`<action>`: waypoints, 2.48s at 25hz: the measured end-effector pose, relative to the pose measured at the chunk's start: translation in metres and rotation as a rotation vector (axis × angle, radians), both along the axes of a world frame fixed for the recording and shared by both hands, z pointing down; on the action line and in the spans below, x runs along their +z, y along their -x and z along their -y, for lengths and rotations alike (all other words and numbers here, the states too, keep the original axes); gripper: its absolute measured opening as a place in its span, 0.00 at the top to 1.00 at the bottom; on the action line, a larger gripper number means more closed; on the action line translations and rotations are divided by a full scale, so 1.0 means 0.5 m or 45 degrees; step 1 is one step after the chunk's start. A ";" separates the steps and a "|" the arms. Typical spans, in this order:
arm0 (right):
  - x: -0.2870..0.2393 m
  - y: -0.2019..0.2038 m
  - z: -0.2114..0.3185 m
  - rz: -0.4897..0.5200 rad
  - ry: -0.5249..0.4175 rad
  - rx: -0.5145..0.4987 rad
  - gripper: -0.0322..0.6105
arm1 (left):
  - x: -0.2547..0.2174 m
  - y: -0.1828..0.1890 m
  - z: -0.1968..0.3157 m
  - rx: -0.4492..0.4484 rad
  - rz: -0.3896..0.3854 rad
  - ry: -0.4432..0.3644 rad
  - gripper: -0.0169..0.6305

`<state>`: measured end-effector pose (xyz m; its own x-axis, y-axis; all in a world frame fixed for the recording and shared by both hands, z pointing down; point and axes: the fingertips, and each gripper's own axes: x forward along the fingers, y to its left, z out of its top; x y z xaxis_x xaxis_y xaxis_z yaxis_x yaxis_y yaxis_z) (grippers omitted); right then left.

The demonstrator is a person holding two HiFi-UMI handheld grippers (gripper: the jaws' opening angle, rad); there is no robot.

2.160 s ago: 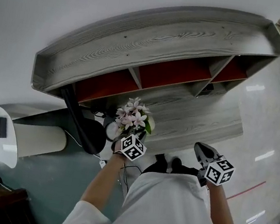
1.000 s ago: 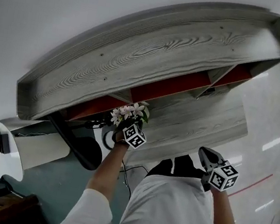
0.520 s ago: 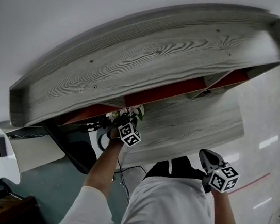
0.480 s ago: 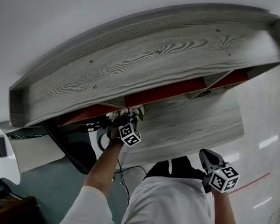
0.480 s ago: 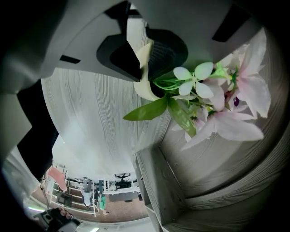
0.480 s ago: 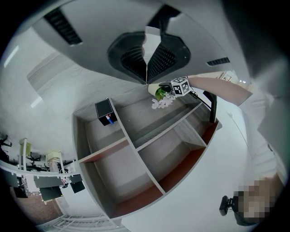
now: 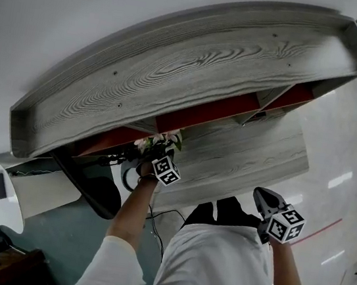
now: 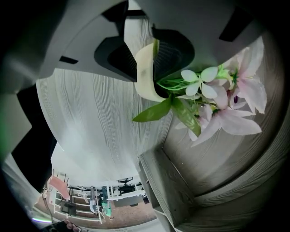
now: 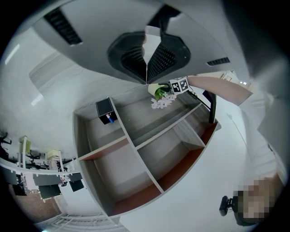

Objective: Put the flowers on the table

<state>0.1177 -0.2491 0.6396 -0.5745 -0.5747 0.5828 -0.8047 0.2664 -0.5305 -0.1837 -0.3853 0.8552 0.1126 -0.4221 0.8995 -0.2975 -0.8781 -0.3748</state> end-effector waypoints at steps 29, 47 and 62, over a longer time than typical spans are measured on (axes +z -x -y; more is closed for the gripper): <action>-0.080 0.117 -0.111 0.018 -0.199 -0.101 0.92 | -0.270 -0.017 -0.148 -0.387 -0.437 -0.300 0.96; -0.117 0.103 -0.191 0.049 -0.288 -0.444 0.92 | -0.437 -0.094 -0.381 -0.765 -0.832 -0.327 0.96; -0.128 -0.010 -0.344 0.001 -0.408 -0.521 0.92 | -0.503 -0.194 -0.671 -1.055 -1.128 -0.368 0.96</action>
<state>0.1224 -0.0769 0.5758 -0.7897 -0.4525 0.4142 -0.6005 0.7083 -0.3710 -0.0865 -0.0495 0.6036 0.2379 -0.8252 0.5123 -0.9704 -0.2245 0.0889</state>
